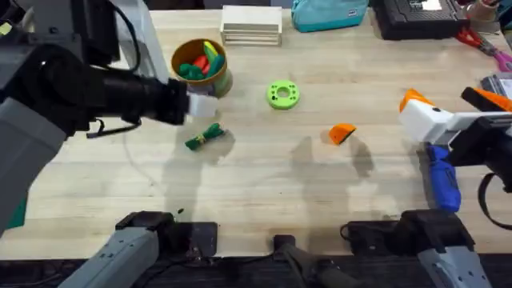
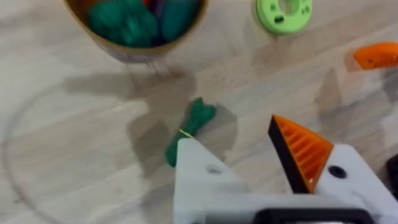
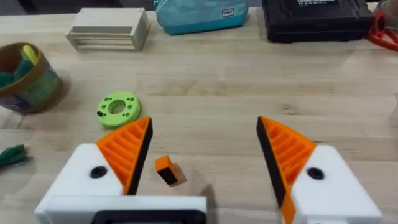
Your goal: Pick up the gripper from the table and insert it into the empty holder that is missing its gripper. Then pick up a screw, insert it into the mounting hole, and use the screwdriver to tighten it. Finally, clean up the table by picking up the vegetable and placing it into the bucket.
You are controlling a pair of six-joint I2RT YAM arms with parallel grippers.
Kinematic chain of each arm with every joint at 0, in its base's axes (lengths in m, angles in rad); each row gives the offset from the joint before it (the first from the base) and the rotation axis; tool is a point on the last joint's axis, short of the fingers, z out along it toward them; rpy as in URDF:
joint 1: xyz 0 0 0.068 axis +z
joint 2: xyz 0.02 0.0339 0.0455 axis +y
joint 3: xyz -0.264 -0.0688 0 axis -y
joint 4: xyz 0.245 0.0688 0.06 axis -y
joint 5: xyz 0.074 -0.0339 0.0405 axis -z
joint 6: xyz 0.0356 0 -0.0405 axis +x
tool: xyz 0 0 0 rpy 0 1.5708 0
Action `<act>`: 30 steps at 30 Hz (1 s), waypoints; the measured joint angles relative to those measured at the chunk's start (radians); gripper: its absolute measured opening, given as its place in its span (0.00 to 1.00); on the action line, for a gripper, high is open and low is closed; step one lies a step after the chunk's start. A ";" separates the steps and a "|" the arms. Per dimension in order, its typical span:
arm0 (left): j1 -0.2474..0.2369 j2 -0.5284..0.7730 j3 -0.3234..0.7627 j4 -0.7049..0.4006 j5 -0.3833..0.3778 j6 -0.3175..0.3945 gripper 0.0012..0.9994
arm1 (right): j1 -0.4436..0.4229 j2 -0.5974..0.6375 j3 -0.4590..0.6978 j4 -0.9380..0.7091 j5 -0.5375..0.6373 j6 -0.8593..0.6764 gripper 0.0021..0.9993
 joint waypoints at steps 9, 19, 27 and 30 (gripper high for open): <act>0.000 0.015 0.000 0.078 0.015 -0.112 0.98 | 0.000 0.000 0.000 0.000 0.000 0.000 0.99; -0.023 -0.211 -0.252 0.703 0.008 -0.128 0.99 | 0.000 0.000 0.000 0.000 0.000 0.000 0.99; -0.083 -0.760 -0.709 0.892 0.007 -0.128 0.99 | 0.000 0.000 0.000 0.000 0.000 0.000 0.99; -0.085 -0.875 -0.773 0.892 0.007 -0.128 0.99 | 0.000 0.000 0.000 0.000 0.000 0.000 0.99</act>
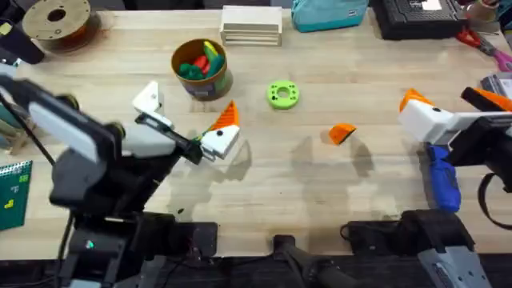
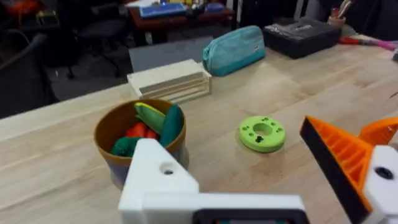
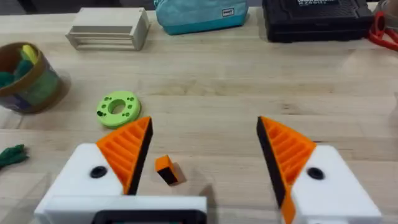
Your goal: Pick up the gripper from the table and insert it into the empty holder that is missing its gripper. Then pick up a screw, insert it into the mounting hole, and use the screwdriver to tighten it. Finally, clean up the table by picking up the vegetable and placing it into the bucket.
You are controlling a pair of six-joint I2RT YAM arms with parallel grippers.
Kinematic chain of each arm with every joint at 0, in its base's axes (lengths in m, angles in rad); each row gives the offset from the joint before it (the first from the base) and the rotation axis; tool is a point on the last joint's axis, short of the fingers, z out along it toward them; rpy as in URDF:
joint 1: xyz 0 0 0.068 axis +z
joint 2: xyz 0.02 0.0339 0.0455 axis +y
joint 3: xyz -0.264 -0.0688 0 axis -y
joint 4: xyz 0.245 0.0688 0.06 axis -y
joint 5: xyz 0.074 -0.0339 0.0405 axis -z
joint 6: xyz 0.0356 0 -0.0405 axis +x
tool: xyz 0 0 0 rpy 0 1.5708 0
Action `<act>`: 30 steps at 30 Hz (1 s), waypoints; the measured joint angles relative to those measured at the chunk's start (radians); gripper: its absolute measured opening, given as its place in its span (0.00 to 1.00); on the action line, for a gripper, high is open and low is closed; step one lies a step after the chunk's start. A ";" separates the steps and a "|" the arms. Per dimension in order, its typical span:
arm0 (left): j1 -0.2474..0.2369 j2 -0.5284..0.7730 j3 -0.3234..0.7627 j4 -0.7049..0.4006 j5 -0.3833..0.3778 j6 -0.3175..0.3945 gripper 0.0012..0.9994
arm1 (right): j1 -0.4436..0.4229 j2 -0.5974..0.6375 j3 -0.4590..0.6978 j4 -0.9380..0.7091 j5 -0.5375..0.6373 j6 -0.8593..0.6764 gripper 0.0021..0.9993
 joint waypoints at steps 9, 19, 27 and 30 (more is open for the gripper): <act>-0.037 -0.165 -0.131 0.043 0.000 -0.051 0.99 | 0.000 0.000 0.000 0.000 0.000 0.000 0.99; -0.124 -0.165 -0.130 -0.023 0.000 -0.061 0.99 | 0.000 0.000 0.000 0.000 0.000 0.000 0.99; -0.190 -0.165 -0.130 -0.022 0.003 -0.061 0.99 | 0.000 0.000 0.000 0.000 0.000 0.000 0.99; -0.190 -0.165 -0.130 -0.022 0.003 -0.061 0.99 | 0.000 0.000 0.000 0.000 0.000 0.000 0.99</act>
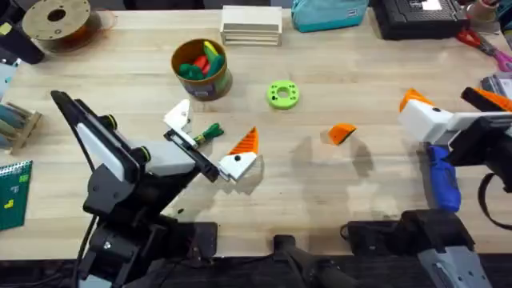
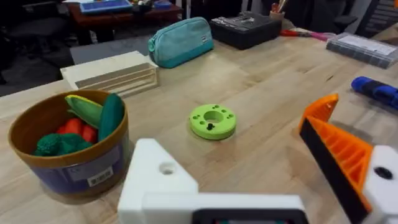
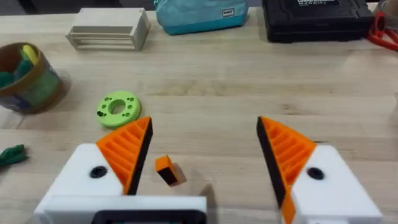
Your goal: Pick up the gripper from the table and insert it into the empty holder that is missing its gripper. Then pick up a screw, insert it into the mounting hole, and use the screwdriver to tighten it. Finally, clean up the table by picking up the vegetable and placing it into the bucket.
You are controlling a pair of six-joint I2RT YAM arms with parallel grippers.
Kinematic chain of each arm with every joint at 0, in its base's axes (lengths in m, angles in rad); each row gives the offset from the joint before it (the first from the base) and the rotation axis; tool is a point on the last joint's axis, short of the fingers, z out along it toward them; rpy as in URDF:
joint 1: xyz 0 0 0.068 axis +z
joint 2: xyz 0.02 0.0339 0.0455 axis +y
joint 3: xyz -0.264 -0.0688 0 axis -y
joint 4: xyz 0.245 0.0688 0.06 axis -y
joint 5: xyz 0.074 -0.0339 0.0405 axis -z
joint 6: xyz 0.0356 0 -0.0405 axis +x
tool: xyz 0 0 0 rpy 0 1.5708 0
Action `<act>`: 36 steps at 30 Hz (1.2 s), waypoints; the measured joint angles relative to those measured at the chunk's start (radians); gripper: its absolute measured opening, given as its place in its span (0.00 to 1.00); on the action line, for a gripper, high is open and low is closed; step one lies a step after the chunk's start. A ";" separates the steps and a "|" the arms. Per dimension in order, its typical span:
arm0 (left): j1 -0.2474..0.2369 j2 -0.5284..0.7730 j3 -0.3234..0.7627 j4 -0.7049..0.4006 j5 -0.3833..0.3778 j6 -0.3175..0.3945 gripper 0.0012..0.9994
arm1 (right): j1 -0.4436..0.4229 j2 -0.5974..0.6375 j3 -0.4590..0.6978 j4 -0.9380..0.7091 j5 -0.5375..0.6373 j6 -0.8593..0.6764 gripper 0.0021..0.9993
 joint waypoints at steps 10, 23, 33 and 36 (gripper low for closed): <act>0.000 0.000 0.000 0.000 0.000 0.000 0.99 | 0.000 0.000 0.000 0.000 0.000 0.000 0.99; 0.000 0.000 0.000 0.001 0.000 0.000 0.99 | 0.000 0.000 0.000 0.000 0.000 0.000 0.99; 0.000 0.000 0.000 -0.001 0.178 -0.001 0.99 | 0.000 0.000 0.000 -0.010 -0.007 0.040 0.99; 0.000 0.000 0.000 -0.002 0.218 -0.005 0.99 | 0.000 0.000 0.000 -0.055 -0.007 0.058 0.99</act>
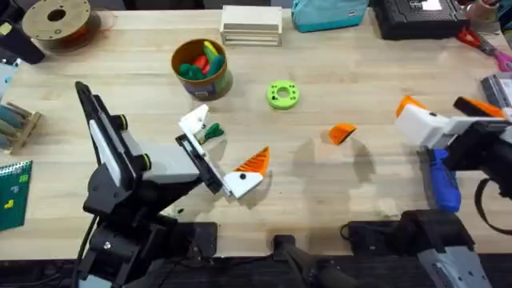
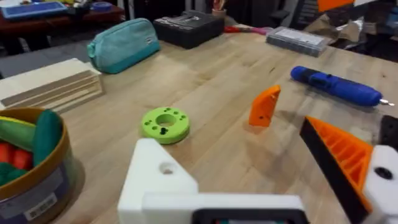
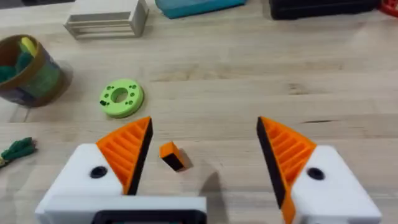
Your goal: Pick up the gripper from the table and insert it into the empty holder that is missing its gripper. Then pick up a screw, insert it into the mounting hole, and use the screwdriver to tighten it. Finally, clean up the table by picking up the vegetable and placing it into the bucket.
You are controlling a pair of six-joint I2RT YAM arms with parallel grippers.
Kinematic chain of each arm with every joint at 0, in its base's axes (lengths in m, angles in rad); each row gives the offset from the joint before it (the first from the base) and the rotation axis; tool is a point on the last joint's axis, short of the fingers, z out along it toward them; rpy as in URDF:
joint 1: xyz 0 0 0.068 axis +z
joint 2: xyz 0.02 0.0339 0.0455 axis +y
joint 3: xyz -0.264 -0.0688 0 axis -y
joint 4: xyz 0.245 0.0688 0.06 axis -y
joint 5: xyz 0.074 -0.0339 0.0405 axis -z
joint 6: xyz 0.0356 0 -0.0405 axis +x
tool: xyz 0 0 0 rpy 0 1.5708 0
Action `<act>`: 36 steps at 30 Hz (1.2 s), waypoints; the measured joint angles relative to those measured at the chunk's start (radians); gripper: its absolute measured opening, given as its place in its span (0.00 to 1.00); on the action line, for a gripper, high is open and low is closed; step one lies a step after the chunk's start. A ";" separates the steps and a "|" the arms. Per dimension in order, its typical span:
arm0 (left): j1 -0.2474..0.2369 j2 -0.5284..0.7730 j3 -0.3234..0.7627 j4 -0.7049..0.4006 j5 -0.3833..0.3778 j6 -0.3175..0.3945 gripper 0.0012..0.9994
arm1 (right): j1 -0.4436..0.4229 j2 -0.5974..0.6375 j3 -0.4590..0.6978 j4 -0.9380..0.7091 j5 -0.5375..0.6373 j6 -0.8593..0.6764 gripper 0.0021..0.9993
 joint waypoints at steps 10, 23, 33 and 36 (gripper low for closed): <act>0.000 0.000 0.000 -0.003 0.060 -0.132 0.99 | 0.000 0.108 0.027 -0.032 -0.074 -0.075 0.99; 0.000 0.000 0.000 -0.009 0.139 -0.156 0.99 | 0.059 0.415 0.209 -0.219 -0.168 -0.290 0.99; 0.000 0.000 0.000 -0.013 0.177 -0.150 0.99 | 0.197 0.668 0.211 -0.227 -0.164 -0.370 0.99; 0.000 0.000 0.000 -0.013 0.179 -0.150 0.99 | 0.206 0.727 0.211 -0.213 -0.130 -0.379 0.99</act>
